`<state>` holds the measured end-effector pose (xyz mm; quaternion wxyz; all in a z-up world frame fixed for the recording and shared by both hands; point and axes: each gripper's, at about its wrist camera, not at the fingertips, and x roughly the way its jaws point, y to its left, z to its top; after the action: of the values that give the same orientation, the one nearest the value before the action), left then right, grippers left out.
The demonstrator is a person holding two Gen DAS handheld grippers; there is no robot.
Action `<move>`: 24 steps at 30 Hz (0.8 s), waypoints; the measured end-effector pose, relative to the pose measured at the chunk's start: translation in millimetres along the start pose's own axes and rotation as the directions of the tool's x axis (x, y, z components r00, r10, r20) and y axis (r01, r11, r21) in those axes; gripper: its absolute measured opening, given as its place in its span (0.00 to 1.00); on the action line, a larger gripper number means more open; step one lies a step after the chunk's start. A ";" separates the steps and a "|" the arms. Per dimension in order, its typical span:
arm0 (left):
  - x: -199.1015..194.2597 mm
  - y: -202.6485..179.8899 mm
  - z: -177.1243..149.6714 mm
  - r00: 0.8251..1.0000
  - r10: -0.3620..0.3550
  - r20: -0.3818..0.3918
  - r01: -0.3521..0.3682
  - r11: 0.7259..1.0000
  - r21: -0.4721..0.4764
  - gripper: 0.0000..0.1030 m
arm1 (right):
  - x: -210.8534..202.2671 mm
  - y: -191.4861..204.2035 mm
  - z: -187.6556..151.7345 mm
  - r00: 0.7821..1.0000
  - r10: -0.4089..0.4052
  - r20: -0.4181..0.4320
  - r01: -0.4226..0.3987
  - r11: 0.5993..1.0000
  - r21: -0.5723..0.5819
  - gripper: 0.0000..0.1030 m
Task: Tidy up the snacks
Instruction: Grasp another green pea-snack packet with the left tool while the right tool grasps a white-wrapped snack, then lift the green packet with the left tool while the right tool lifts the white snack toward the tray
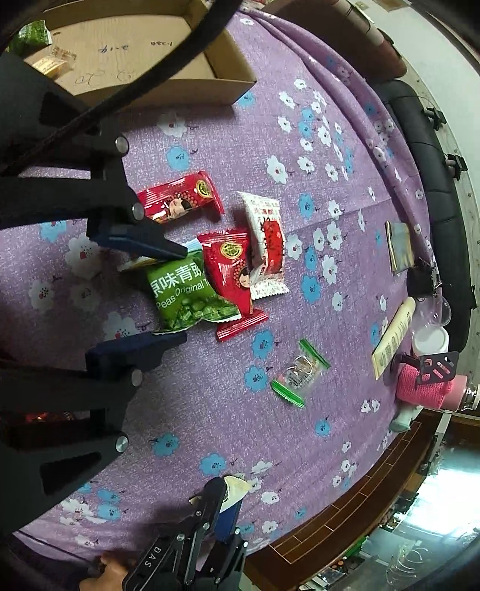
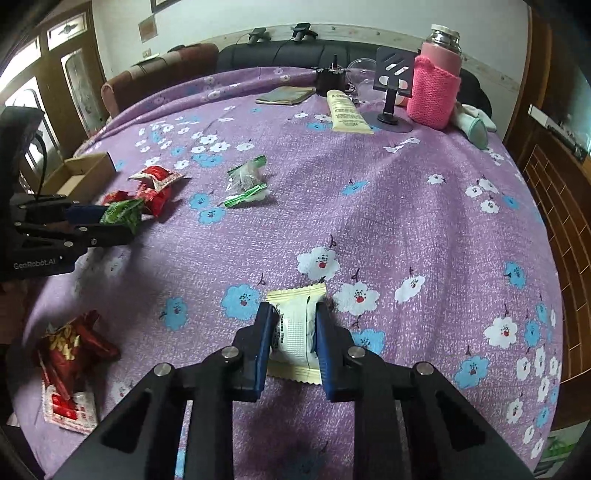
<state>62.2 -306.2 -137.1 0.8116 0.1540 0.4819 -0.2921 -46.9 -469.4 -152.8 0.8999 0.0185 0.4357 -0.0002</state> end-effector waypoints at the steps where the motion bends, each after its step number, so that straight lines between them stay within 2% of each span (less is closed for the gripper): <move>1: -0.1 0.1 -0.4 1.000 -0.001 0.001 0.001 1.000 -0.001 0.38 | 0.9 0.0 0.0 1.000 0.007 -0.002 -0.007 1.000 0.004 0.21; 11: -22.1 -5.1 -3.8 0.999 -0.037 0.032 0.038 0.999 -0.027 0.37 | -24.6 -4.8 -2.1 0.993 0.083 0.088 -0.089 0.993 0.076 0.21; 18: -56.7 -11.5 -10.7 0.994 -0.061 0.089 0.065 0.997 -0.041 0.37 | -51.2 -9.6 -10.1 0.968 0.176 0.178 -0.205 0.966 0.158 0.21; 24: -86.3 -8.9 -19.5 0.987 -0.080 0.142 0.087 0.995 -0.048 0.37 | -65.8 -6.4 -15.0 0.954 0.204 0.221 -0.249 0.947 0.201 0.21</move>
<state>11.7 -274.7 -71.1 0.8343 0.0907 0.4376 -0.3228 -99.6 -476.3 -110.7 0.9245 0.1708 0.3366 0.0524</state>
